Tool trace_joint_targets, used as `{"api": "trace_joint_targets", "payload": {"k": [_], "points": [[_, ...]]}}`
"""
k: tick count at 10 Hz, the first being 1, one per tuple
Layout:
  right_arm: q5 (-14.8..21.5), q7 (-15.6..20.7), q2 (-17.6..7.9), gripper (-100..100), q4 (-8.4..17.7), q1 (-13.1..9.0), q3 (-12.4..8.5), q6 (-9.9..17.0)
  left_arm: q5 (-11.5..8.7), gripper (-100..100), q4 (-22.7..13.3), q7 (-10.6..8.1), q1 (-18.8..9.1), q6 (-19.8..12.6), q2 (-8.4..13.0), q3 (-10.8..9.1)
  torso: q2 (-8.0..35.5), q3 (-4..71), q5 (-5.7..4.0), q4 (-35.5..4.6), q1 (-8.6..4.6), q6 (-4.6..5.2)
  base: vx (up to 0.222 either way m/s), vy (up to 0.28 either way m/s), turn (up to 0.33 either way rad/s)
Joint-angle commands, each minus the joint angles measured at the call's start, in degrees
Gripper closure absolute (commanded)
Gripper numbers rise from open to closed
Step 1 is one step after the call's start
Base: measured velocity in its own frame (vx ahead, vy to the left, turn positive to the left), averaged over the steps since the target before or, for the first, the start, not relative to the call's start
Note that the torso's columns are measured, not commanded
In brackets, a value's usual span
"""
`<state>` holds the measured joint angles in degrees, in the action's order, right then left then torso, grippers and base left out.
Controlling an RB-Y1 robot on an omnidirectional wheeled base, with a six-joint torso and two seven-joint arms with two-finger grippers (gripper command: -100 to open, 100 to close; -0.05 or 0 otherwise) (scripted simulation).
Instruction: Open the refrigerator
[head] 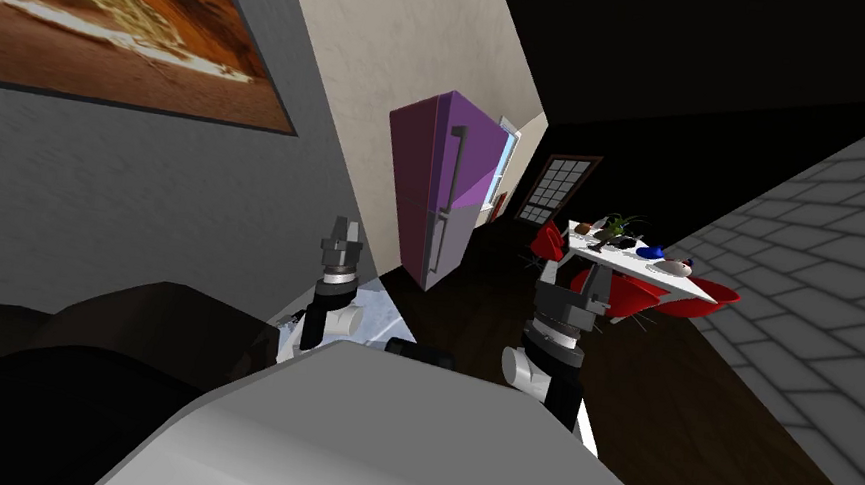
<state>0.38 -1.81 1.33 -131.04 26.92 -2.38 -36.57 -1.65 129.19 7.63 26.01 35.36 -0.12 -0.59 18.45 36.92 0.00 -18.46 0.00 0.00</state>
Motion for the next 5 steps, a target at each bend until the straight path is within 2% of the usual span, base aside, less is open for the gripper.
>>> {"api": "trace_joint_targets", "payload": {"k": [1,4,5], "points": [[0.0,0.0,0.0,0,0.0,0.0,0.0,0.0,0.0,0,0.0,0.0,0.0,0.0,0.0,0.0,4.2,8.4,0.0,-4.2,0.0,0.0,0.0,0.0,0.0],[0.0,0.0,0.0,0,0.0,0.0,0.0,0.0,0.0,0,0.0,0.0,0.0,0.0,0.0,0.0,16.9,33.8,0.0,-16.9,0.0,0.0,0.0,0.0,0.0],[0.0,0.0,0.0,0,0.0,0.0,0.0,0.0,0.1,-100,0.1,0.12,-0.2,-0.8,2.1,-0.07,21.2,42.3,0.0,-21.1,0.0,0.0,0.02,-0.009,0.002]]}}
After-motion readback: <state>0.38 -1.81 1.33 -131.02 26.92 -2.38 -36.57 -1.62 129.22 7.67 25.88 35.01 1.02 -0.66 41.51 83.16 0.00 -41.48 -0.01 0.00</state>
